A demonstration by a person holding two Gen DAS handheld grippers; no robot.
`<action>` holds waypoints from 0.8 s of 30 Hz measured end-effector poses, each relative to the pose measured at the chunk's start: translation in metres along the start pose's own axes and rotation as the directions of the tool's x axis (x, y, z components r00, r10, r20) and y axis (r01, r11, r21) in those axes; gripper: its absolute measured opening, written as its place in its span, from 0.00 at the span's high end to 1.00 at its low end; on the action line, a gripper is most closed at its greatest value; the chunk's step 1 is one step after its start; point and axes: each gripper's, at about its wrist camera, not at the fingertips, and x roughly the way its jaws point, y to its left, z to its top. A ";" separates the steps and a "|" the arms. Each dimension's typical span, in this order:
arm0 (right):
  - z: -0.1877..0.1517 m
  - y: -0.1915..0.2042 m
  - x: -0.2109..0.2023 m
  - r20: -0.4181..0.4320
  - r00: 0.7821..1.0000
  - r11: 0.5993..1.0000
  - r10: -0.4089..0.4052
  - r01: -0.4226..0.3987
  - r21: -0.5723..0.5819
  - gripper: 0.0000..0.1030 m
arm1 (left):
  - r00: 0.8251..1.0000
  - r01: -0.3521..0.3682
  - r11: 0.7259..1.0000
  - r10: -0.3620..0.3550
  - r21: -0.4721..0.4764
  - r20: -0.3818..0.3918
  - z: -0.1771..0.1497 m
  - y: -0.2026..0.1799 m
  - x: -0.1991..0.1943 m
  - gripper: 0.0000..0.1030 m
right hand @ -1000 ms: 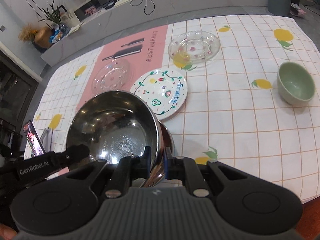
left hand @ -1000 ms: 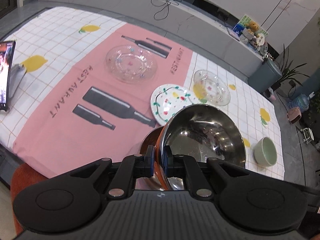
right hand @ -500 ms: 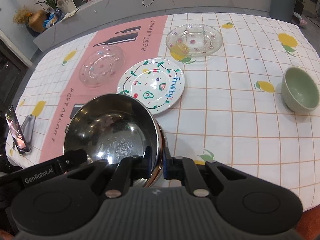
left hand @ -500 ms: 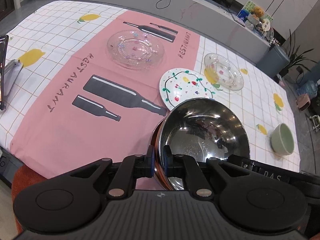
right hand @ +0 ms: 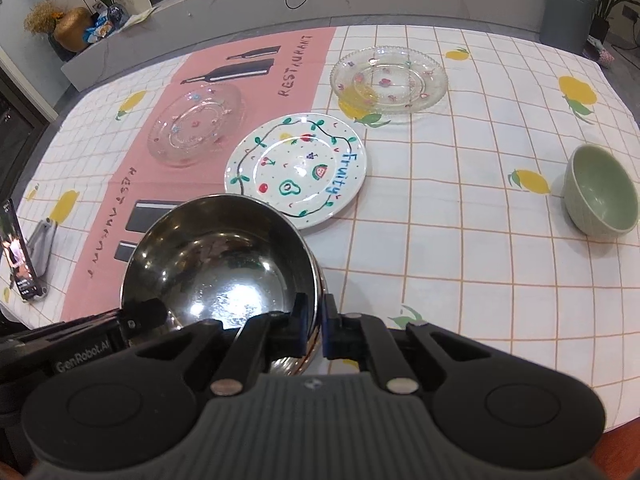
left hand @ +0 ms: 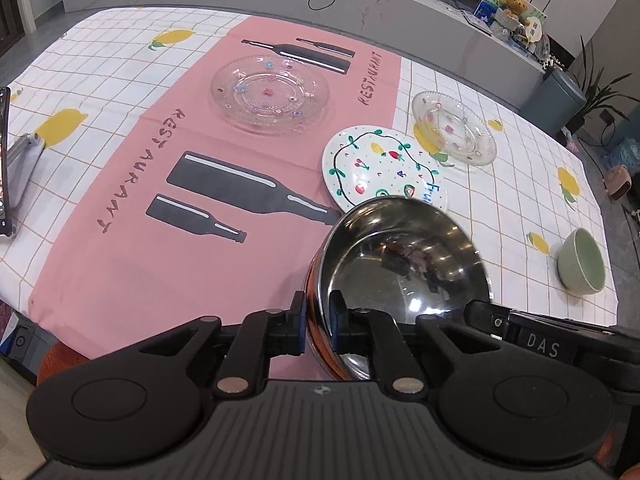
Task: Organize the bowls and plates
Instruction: 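Carry the stacked steel bowls with both grippers beside the painted plate and set down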
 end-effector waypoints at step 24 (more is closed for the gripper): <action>0.000 -0.011 -0.003 0.017 0.999 0.998 0.043 -0.044 0.052 0.98 | 0.999 0.000 0.998 -0.003 0.058 0.050 0.003 0.000 -0.009 0.94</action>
